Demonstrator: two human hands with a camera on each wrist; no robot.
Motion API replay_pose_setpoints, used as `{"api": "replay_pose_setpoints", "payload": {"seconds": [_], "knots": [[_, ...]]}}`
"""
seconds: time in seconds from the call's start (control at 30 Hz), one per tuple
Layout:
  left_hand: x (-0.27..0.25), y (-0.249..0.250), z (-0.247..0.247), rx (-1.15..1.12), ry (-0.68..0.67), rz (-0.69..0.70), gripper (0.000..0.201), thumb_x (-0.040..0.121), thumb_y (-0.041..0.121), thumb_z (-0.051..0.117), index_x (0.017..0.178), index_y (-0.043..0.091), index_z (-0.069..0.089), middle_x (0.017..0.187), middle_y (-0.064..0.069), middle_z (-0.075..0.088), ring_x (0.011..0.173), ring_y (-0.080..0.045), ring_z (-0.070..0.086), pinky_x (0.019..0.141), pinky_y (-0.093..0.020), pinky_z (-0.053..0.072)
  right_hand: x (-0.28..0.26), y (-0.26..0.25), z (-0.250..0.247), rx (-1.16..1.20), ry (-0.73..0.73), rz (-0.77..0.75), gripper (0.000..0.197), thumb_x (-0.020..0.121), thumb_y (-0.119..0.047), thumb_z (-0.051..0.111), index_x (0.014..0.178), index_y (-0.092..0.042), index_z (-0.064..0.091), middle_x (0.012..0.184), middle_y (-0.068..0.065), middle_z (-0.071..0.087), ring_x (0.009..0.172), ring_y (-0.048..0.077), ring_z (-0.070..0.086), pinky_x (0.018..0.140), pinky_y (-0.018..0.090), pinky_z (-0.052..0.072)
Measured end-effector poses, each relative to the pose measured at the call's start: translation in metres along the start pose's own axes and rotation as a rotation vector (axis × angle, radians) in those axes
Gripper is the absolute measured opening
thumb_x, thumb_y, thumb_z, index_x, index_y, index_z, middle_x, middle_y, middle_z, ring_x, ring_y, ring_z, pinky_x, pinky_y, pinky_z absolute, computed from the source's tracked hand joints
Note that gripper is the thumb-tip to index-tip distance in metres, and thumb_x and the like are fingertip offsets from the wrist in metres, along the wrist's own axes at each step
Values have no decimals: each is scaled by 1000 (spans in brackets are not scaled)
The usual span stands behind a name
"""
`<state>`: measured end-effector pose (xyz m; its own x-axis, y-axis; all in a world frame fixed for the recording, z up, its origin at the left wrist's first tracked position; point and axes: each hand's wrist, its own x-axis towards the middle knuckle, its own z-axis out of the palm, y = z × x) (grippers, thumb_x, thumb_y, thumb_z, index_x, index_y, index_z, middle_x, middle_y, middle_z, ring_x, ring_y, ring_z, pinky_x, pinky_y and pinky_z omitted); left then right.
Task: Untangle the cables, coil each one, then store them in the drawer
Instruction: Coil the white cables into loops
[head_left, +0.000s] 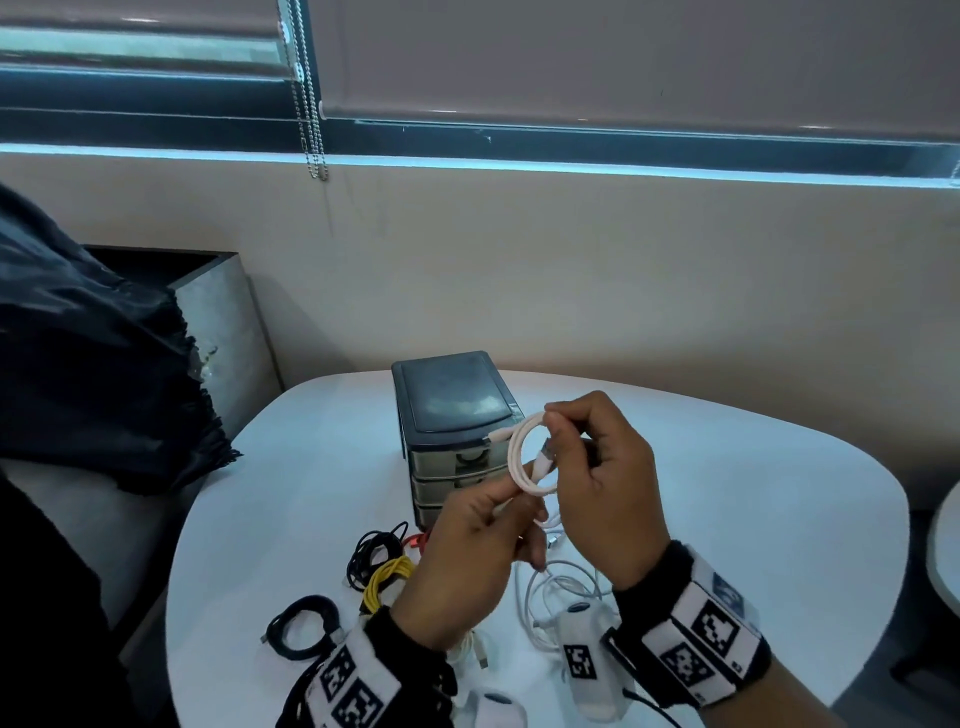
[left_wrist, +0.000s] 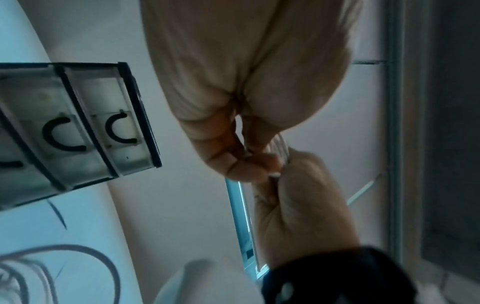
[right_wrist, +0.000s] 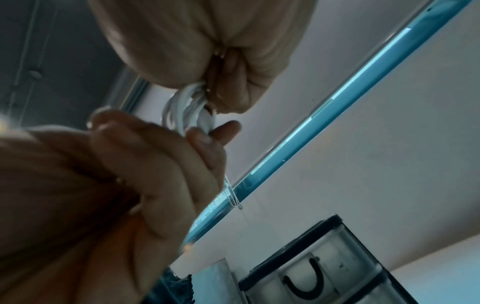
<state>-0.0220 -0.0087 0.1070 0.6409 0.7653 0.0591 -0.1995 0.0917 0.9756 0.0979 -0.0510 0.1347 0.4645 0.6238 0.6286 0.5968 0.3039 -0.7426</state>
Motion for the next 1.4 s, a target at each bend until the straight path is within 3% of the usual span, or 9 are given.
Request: {"api": "replay_pose_setpoints", "payload": {"seconds": [0.13, 0.33, 0.43, 0.57, 0.73, 0.83, 1.03, 1.23, 1.4], "knots": [[0, 8, -9, -147, -8, -5, 28, 92, 16, 56, 110, 6, 74, 62, -7, 50, 51, -12, 44, 50, -16, 43, 4, -1, -3, 118, -121, 136, 16, 96, -7, 58, 82, -10, 63, 68, -13, 63, 62, 4, 57, 59, 15, 45], [0, 15, -21, -632, -79, -134, 47, 83, 5, 63, 129, -1, 57, 103, -25, 62, 65, -25, 57, 68, -36, 60, 1, -2, -1, 106, -125, 150, 18, 96, -9, 58, 79, -15, 63, 72, -10, 66, 63, 6, 58, 62, 29, 55], [1, 15, -24, -458, -69, -166, 41, 88, 19, 63, 124, 0, 61, 82, -13, 63, 57, -17, 52, 56, -28, 56, -6, -3, -1, 43, -243, 63, 25, 96, -7, 58, 79, -25, 58, 70, -16, 62, 61, 6, 56, 58, 19, 45], [3, 13, -25, -338, -16, -79, 24, 84, 19, 64, 100, 4, 73, 65, -4, 60, 48, -9, 42, 48, -20, 45, -8, -3, -4, 69, -352, 53, 15, 96, -9, 59, 85, -20, 61, 75, -15, 66, 61, 10, 53, 59, 25, 46], [4, 9, -27, -196, 33, -18, 33, 81, 35, 78, 106, 15, 78, 81, -13, 64, 80, -31, 47, 77, -44, 42, -5, -7, -8, 97, -391, 37, 14, 95, -24, 62, 82, -28, 57, 67, -13, 61, 60, 6, 51, 59, 17, 41], [1, 9, -27, -66, 19, -15, 34, 78, 50, 73, 97, 23, 79, 74, -5, 63, 77, -28, 48, 79, -47, 39, -3, -4, -6, 16, -372, 10, 16, 95, -34, 58, 80, -33, 53, 67, -15, 53, 61, 9, 46, 58, 26, 43], [0, 10, -26, -78, -7, -25, 19, 84, 35, 72, 99, 25, 80, 71, -6, 63, 68, -19, 57, 78, -44, 41, -3, 2, -5, 27, -348, 106, 22, 103, -23, 47, 82, -18, 53, 71, 2, 57, 62, 18, 50, 60, 37, 45], [2, 8, -17, -74, 39, 13, 31, 74, 42, 68, 94, 21, 80, 68, -5, 63, 61, -16, 58, 73, -46, 39, -9, -7, -4, 219, -375, 188, 24, 103, -10, 42, 82, -13, 51, 62, -9, 60, 52, 1, 52, 54, 13, 41], [4, 0, -17, -62, -6, 28, 23, 90, 15, 63, 109, 14, 77, 68, -7, 63, 61, -12, 58, 61, -23, 49, -14, -1, -6, 163, -362, 152, 20, 99, -27, 47, 81, -19, 50, 64, -9, 61, 53, 6, 55, 53, 19, 44]]}}
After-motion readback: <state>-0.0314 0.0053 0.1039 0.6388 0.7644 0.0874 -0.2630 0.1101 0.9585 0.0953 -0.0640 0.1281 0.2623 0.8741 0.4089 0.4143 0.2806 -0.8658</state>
